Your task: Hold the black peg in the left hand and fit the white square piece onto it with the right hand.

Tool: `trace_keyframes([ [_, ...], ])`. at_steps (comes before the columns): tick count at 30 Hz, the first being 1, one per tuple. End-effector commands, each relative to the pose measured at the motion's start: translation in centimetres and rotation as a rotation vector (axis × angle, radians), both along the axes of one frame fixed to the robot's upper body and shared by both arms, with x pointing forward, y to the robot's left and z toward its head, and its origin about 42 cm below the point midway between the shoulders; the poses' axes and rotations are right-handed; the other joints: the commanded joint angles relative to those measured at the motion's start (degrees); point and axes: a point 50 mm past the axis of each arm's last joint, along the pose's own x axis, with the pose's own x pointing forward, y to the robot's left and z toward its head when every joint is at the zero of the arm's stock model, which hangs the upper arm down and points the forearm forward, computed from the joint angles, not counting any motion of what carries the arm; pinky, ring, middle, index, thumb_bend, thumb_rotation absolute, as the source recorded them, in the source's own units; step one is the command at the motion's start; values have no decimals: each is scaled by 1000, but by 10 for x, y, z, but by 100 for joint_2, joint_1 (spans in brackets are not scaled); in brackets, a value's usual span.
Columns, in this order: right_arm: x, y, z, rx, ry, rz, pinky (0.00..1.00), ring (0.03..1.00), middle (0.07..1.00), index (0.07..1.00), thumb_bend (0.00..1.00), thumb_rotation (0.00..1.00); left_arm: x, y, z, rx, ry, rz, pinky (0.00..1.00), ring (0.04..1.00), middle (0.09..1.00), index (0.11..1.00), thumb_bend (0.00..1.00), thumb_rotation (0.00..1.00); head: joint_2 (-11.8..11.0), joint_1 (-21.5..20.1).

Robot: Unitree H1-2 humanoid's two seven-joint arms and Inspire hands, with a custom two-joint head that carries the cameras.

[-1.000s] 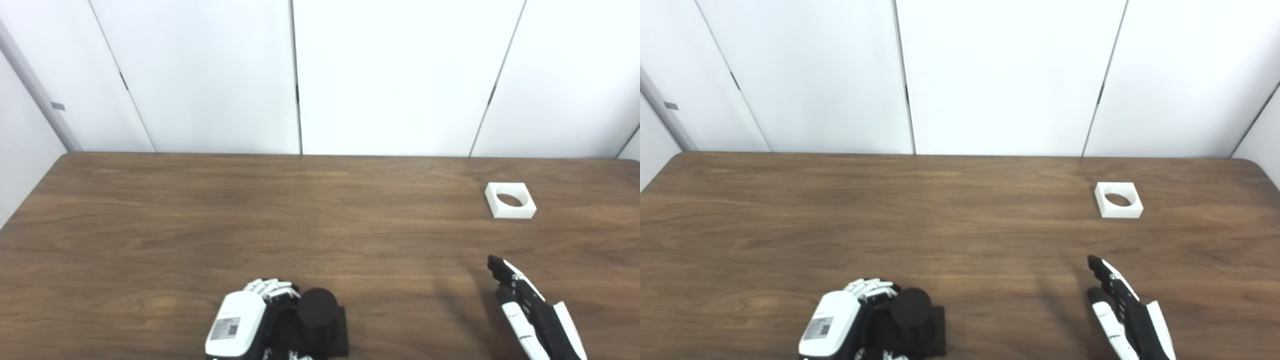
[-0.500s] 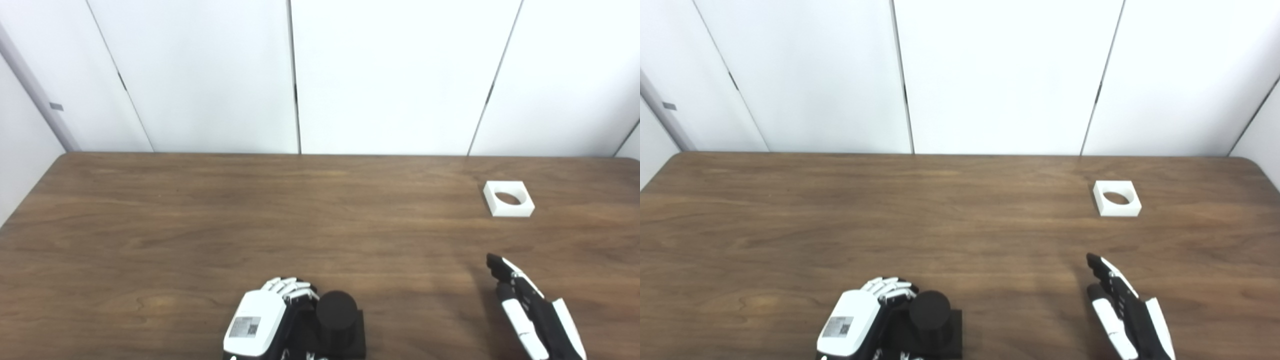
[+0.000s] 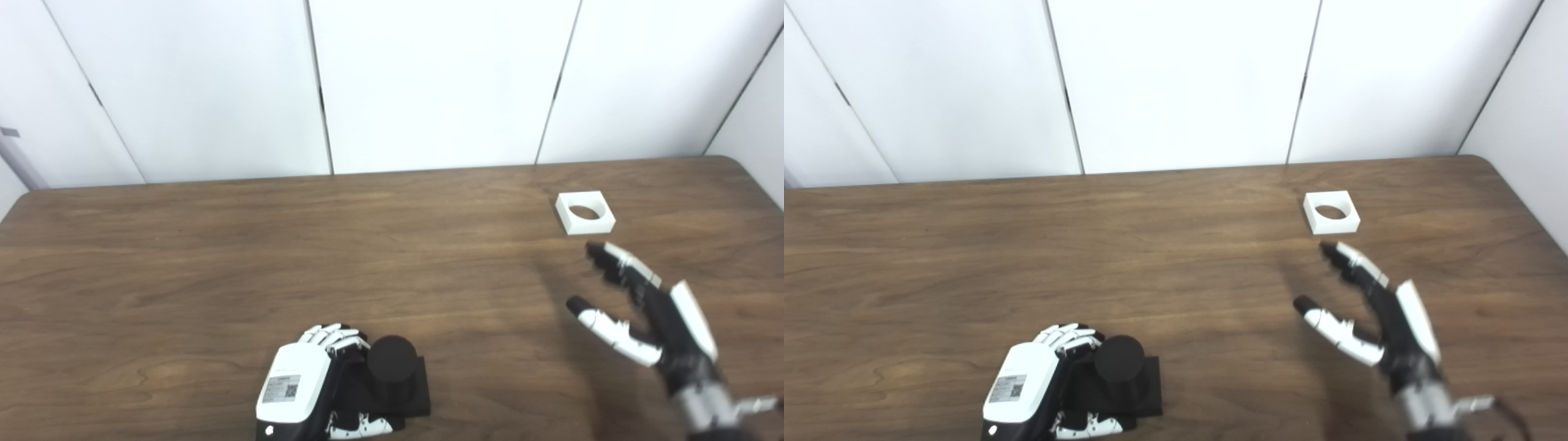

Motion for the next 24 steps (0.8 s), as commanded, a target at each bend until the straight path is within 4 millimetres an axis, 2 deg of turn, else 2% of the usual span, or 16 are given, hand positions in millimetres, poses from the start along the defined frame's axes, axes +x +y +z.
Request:
trace_keyframes([
  [1,13,-7,26,-72,-67,9,877,870,856,831,672,272,-2,5,-17,62,82,6,858,826,755,483,522,49,-12,-216],
  [2,22,-13,32,-102,-58,7,904,887,865,829,695,236,-2,5,-17,60,83,6,860,828,756,483,522,49,-22,-275],
  [5,45,-28,44,-187,-23,4,942,919,890,831,751,225,-3,6,-17,55,82,2,862,829,756,483,521,49,-32,-397],
  [12,94,-52,61,-364,40,-30,857,911,902,829,818,169,-4,9,-16,47,78,0,848,820,752,484,522,50,-49,-521],
  [16,118,-64,65,-446,56,-36,820,913,907,823,839,154,-4,10,-15,48,83,1,851,821,753,484,522,49,-64,-597],
  [24,167,-82,65,-524,108,-33,831,932,908,817,869,147,-6,10,-14,31,84,-1,842,818,749,483,522,48,-82,-673],
])
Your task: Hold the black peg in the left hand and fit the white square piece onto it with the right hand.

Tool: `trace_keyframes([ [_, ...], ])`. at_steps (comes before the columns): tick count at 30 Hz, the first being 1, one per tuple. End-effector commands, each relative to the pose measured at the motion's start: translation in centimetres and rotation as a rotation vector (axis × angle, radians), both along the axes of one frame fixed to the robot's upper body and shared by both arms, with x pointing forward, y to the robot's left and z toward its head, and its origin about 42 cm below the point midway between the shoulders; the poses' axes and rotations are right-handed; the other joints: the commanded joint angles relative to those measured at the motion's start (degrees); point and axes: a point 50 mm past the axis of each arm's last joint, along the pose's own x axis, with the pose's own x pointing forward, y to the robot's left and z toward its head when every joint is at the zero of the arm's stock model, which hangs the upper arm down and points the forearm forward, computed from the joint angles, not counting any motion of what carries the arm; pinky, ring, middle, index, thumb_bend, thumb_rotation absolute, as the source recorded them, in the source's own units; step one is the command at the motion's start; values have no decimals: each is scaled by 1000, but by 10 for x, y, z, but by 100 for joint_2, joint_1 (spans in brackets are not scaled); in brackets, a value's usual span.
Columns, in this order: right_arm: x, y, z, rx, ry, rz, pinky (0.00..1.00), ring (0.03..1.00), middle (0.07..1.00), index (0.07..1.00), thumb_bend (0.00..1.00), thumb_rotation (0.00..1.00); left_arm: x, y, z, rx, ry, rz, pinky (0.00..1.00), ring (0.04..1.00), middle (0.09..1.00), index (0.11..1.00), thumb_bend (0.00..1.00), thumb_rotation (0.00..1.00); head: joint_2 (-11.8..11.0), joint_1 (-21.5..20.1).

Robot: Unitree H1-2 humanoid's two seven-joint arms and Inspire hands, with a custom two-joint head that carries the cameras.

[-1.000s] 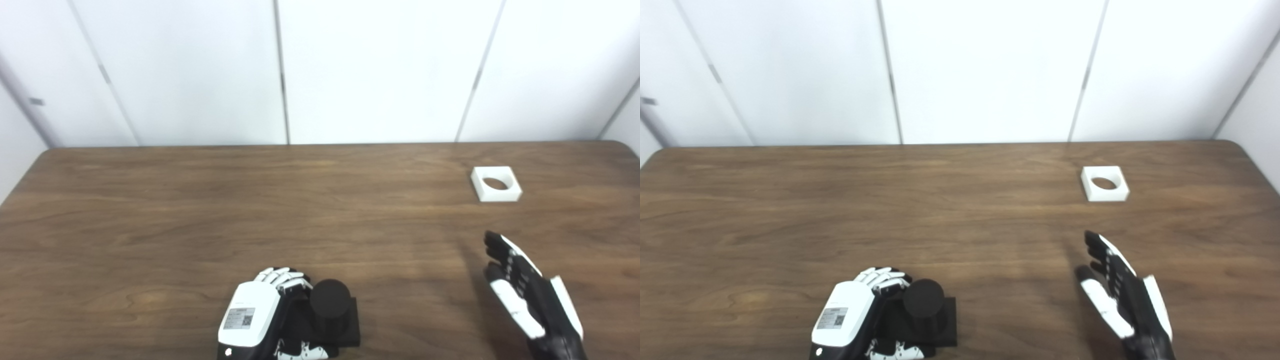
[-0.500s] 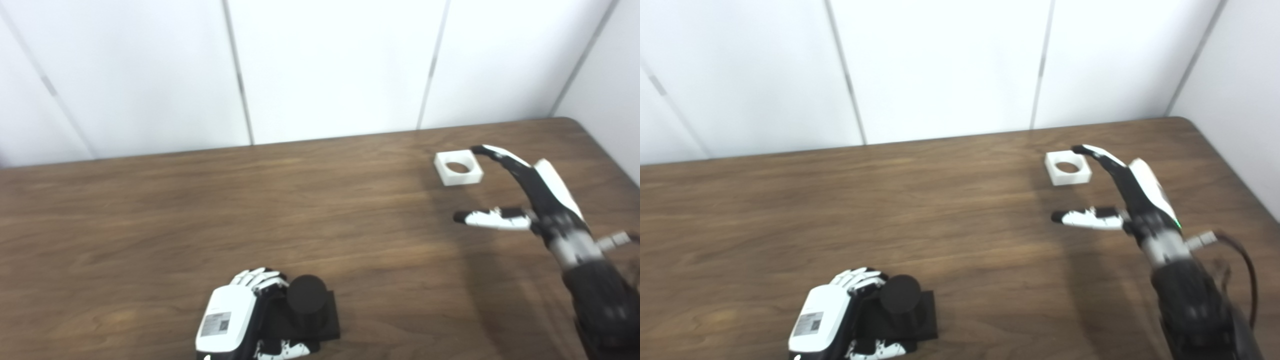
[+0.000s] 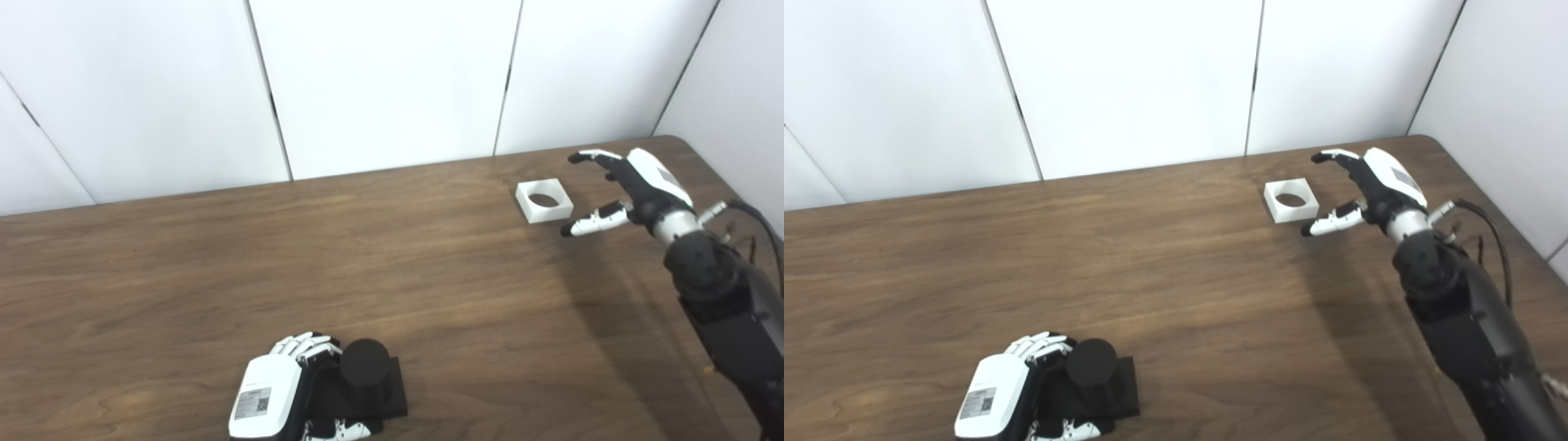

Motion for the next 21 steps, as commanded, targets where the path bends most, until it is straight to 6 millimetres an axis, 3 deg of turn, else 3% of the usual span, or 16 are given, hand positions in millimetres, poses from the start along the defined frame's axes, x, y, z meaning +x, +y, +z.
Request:
trace_keyframes([
  [1,19,-3,30,-75,-79,36,830,935,911,820,867,148,-7,6,-13,54,77,0,843,819,750,483,522,48,-3,5],
  [8,48,-6,27,-177,-14,58,852,940,916,814,861,165,-8,6,-13,53,71,0,834,815,748,483,522,49,-11,-22],
  [21,74,12,27,-322,92,114,969,957,920,813,873,191,-9,5,-10,50,66,-3,829,811,744,483,522,49,8,-58],
])
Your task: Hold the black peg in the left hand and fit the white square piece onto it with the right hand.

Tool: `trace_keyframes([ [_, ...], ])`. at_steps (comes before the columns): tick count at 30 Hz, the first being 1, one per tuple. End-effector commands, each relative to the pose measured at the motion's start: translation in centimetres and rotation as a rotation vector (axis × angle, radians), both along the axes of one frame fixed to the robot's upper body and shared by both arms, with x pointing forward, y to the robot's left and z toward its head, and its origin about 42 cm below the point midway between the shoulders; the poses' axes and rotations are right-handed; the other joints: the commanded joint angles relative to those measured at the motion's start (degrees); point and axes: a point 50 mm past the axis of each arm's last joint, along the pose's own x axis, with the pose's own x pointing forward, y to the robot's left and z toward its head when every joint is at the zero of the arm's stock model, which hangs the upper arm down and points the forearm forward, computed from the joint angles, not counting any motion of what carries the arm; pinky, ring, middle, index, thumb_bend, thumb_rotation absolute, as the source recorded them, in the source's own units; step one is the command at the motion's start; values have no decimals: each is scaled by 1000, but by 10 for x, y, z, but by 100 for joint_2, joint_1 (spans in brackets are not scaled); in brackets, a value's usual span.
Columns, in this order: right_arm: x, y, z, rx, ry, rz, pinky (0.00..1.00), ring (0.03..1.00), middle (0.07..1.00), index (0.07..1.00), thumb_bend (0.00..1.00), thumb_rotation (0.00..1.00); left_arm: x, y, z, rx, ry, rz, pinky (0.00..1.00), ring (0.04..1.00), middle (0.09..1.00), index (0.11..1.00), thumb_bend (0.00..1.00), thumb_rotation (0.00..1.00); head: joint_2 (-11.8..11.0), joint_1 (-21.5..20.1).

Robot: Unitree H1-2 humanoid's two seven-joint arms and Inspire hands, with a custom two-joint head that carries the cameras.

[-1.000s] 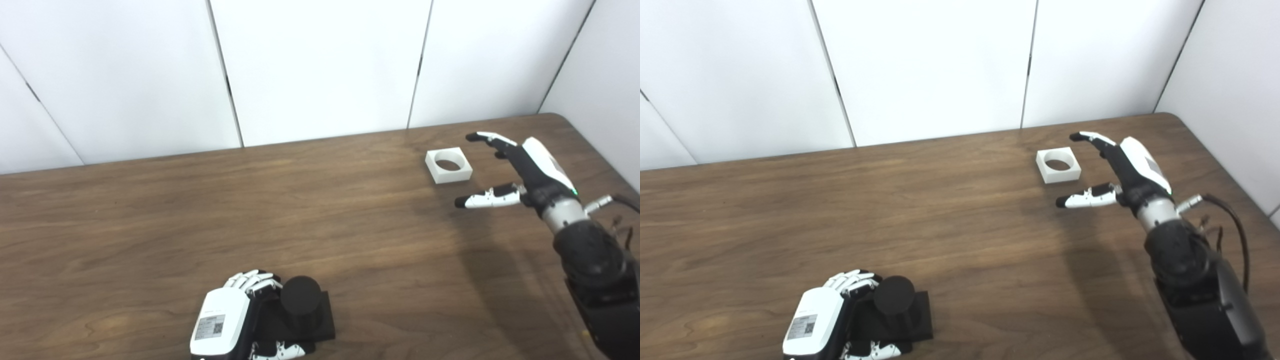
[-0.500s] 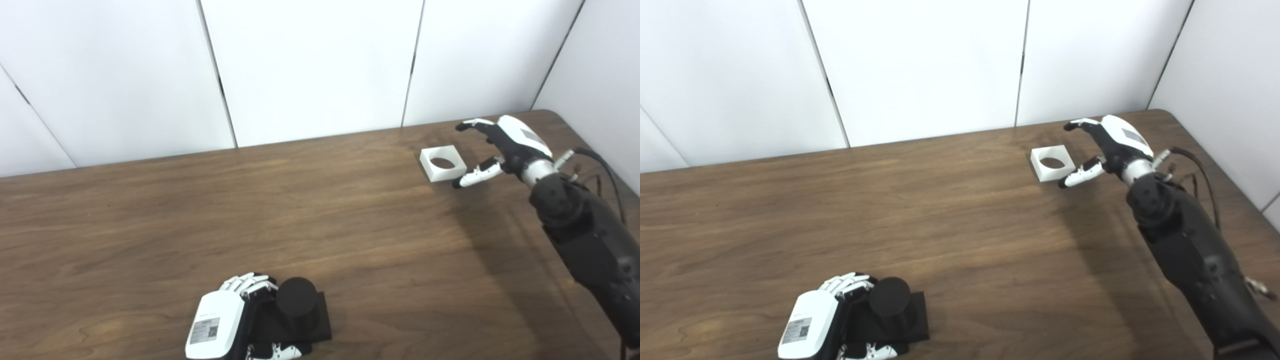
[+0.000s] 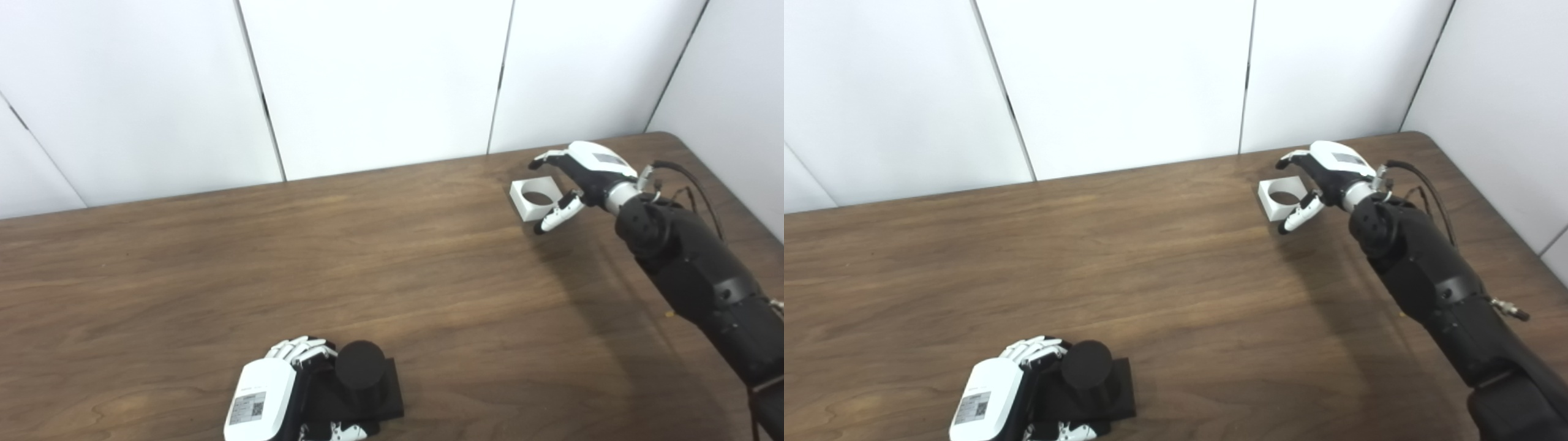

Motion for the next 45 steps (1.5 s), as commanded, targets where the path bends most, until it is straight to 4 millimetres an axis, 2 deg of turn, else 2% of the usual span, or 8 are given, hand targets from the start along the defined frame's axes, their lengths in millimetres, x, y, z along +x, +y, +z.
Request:
trace_keyframes([
  [1,13,-6,36,-66,-73,18,970,957,920,812,874,190,-7,5,-9,54,63,-4,828,810,744,483,522,49,-3,7],
  [10,26,-5,34,-157,-12,9,968,965,923,795,856,207,-8,3,-9,47,49,-4,821,800,736,482,522,49,-5,29],
  [28,35,-15,41,-219,10,10,961,957,908,744,814,205,-9,-2,-3,41,42,0,816,799,735,483,522,49,-6,67],
  [39,36,-17,38,-237,10,20,907,917,846,624,795,134,-8,-2,-3,39,39,3,816,798,732,482,522,49,-6,58],
  [40,36,-17,38,-233,8,21,901,913,838,559,663,136,-8,-2,-3,38,39,3,816,798,732,482,522,49,-10,57],
  [41,35,-17,37,-227,4,24,894,908,831,526,595,137,-8,-2,-3,38,38,2,815,798,732,482,522,49,-12,55],
  [42,35,-17,37,-222,1,26,884,898,817,504,553,135,-8,-3,-3,38,37,2,813,797,731,482,522,49,-12,55],
  [45,34,-17,35,-210,-14,33,852,873,789,487,526,130,-8,-3,-2,37,39,2,811,797,731,482,522,48,-12,57],
])
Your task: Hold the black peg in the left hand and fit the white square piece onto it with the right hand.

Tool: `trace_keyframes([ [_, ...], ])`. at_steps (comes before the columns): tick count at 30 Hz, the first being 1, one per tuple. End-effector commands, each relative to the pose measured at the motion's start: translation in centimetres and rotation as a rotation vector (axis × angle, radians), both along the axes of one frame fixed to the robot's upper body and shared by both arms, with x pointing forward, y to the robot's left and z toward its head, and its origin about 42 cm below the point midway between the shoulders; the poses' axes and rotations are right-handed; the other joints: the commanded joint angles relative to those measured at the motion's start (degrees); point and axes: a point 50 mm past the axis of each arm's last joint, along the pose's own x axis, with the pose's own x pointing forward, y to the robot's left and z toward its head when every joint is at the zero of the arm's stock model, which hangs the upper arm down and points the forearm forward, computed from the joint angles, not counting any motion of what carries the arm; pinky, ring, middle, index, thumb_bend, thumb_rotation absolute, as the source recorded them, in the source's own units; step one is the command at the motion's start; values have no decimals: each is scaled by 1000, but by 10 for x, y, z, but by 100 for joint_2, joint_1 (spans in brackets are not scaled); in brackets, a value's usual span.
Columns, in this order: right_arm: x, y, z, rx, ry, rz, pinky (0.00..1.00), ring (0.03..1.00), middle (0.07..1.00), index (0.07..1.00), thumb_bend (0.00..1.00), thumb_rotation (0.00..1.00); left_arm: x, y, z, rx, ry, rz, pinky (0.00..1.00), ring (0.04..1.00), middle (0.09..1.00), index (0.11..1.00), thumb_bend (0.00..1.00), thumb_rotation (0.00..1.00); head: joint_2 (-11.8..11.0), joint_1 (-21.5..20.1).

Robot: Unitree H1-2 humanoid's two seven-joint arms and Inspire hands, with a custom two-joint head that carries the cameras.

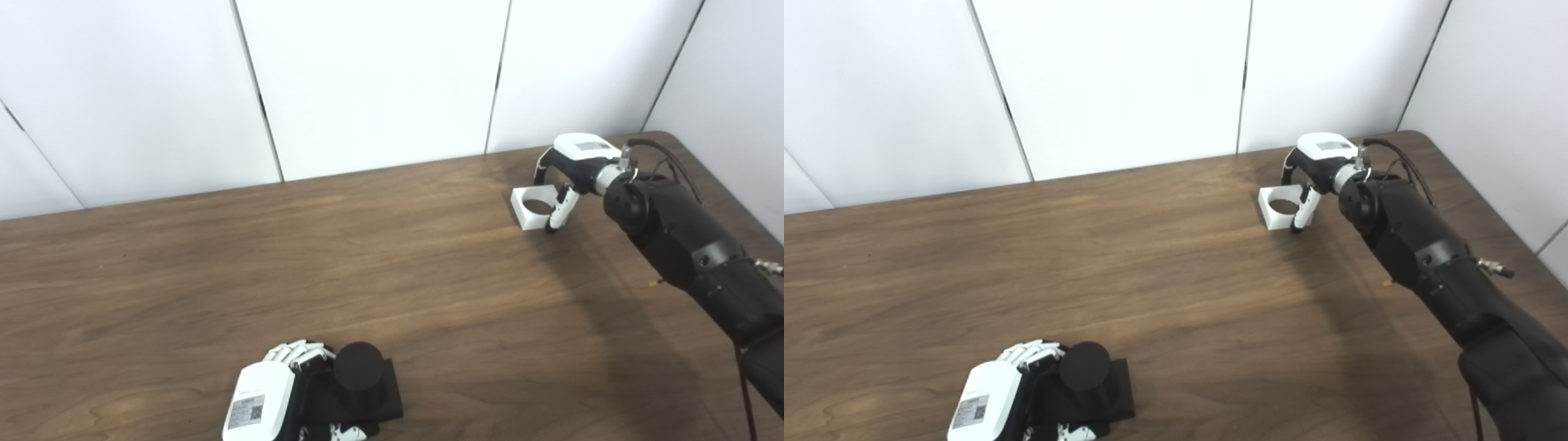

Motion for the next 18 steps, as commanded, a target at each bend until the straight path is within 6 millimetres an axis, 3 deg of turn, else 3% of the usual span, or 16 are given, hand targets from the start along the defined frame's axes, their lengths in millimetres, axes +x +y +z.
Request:
trace_keyframes([
  [1,7,-8,29,-19,-94,12,845,868,784,486,524,129,-6,1,-5,34,41,-4,811,797,731,482,522,48,2,4],
  [12,1,-5,21,-42,-91,15,826,855,780,485,521,127,-5,0,-5,35,43,-5,812,799,732,482,522,49,-8,-2],
  [18,-8,13,41,-37,-120,75,851,861,771,486,522,128,-3,-3,-6,40,43,-9,806,796,731,482,522,49,27,123],
])
